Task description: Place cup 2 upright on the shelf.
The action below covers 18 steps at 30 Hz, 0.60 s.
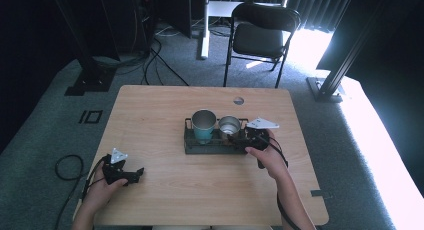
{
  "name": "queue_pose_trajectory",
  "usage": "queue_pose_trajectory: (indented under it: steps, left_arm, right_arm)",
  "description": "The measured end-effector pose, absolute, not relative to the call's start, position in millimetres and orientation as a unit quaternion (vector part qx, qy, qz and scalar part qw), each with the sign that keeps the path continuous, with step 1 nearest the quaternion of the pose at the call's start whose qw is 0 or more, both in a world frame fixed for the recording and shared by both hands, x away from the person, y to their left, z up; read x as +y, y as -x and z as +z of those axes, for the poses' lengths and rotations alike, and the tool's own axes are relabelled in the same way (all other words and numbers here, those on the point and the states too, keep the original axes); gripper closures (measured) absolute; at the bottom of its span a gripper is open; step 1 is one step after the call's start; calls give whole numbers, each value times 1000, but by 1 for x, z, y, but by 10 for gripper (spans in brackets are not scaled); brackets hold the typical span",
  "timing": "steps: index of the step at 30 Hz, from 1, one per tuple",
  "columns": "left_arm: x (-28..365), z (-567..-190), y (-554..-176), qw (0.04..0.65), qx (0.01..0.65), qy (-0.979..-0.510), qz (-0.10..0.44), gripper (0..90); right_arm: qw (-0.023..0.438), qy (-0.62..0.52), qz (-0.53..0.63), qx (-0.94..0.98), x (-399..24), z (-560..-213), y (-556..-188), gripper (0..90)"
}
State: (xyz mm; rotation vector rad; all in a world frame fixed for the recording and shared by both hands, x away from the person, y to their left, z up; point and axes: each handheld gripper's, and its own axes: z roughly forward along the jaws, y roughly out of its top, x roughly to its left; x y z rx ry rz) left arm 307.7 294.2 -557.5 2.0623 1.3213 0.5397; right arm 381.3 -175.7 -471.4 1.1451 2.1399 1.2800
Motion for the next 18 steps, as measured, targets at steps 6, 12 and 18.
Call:
queue_pose_trajectory:
  steps: [6,12,18]
  left_arm:
    - [294,-557,-308,311,501,-781,205,32]
    - [294,-557,-308,311,500,-782,204,32]
    - [294,-557,-308,312,501,-781,204,32]
  right_arm:
    - [203,-414,457,761,-185,-471,-376,121]
    - [208,-416,453,760,-193,-472,-370,121]
    - [211,-423,449,758,-203,-474,-364,121]
